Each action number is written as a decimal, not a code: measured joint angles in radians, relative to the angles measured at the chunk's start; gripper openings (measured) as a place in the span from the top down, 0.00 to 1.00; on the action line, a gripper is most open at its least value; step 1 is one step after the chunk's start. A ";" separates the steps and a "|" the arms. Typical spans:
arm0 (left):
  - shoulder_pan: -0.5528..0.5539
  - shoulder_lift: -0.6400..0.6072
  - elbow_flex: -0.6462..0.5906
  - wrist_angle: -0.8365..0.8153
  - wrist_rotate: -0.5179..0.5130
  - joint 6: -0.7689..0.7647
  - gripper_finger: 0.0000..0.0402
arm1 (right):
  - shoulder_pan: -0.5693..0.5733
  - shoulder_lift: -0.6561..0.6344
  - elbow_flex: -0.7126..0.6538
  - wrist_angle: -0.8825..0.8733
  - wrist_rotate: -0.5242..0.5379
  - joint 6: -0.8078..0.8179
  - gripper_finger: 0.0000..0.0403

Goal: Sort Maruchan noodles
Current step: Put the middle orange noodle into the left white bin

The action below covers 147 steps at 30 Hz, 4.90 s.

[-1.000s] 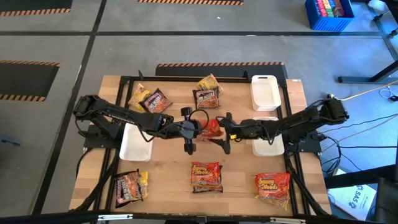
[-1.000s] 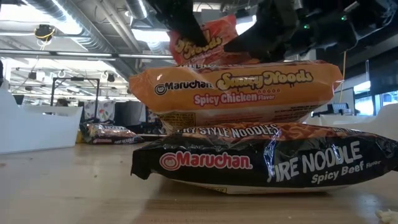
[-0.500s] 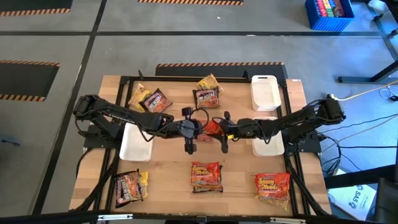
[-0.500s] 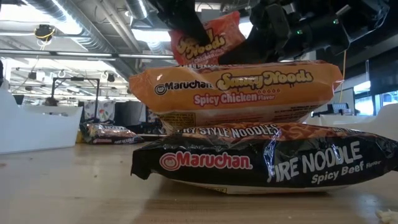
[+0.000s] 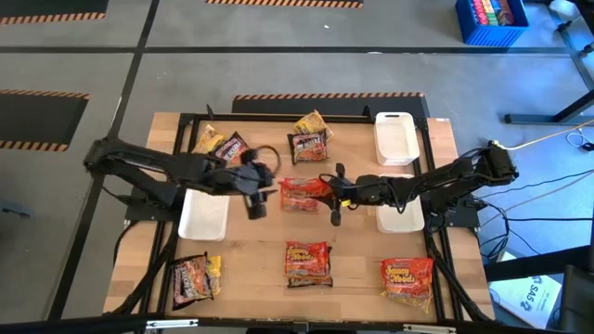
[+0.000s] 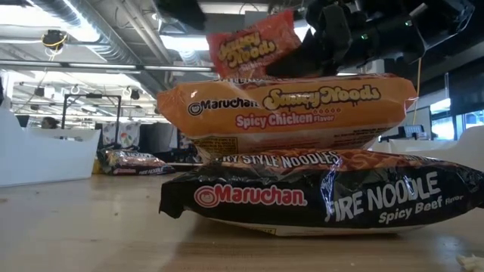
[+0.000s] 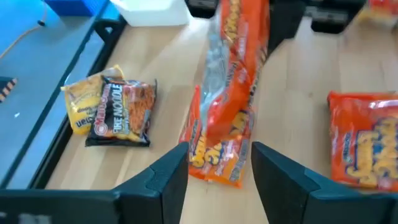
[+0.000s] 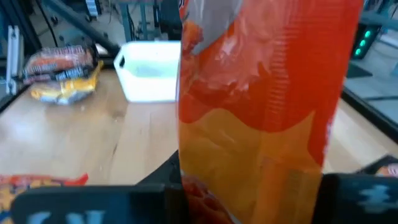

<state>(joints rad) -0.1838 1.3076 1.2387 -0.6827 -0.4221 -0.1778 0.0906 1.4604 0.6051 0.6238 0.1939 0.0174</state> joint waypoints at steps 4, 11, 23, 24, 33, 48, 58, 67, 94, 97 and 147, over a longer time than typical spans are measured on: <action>-0.014 -0.141 -0.153 0.147 -0.005 -0.004 0.59 | 0.000 -0.011 0.000 0.000 -0.002 -0.004 0.78; -0.020 -0.276 -0.430 0.550 -0.031 0.030 0.59 | 0.000 -0.010 -0.001 0.017 -0.003 -0.001 0.78; 0.041 -0.241 -0.454 0.688 0.108 0.054 0.35 | -0.002 -0.010 -0.001 0.029 -0.014 -0.001 0.77; 0.052 -0.236 -0.454 0.701 0.138 0.055 0.32 | -0.002 -0.010 -0.001 0.029 -0.021 -0.001 0.77; 0.130 -0.066 -0.330 0.729 0.279 0.110 0.23 | -0.002 -0.010 -0.001 0.040 -0.030 0.000 0.77; 0.196 0.303 0.242 0.043 0.353 0.136 0.22 | -0.002 -0.010 -0.001 0.036 -0.030 0.001 0.77; 0.204 0.491 0.429 -0.192 0.384 0.164 0.25 | -0.002 -0.009 -0.001 0.033 -0.030 0.003 0.77; 0.204 0.500 0.433 -0.197 0.380 0.181 0.48 | -0.002 -0.009 -0.001 0.030 -0.030 0.002 0.77; 0.193 0.250 0.433 -0.684 0.232 0.043 0.61 | 0.002 -0.153 -0.001 -0.177 -0.075 0.001 0.18; 0.176 0.199 0.428 -0.789 0.221 -0.020 0.61 | 0.002 -0.150 -0.001 -0.215 -0.078 0.002 0.18; 0.131 -0.104 -0.363 -0.711 0.299 -0.072 0.60 | 0.001 -0.131 -0.002 -0.208 -0.075 -0.026 0.20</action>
<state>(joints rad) -0.0528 1.2034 0.8761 -1.3941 -0.1226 -0.2500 0.0914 1.3293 0.6033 0.4160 0.1188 -0.0090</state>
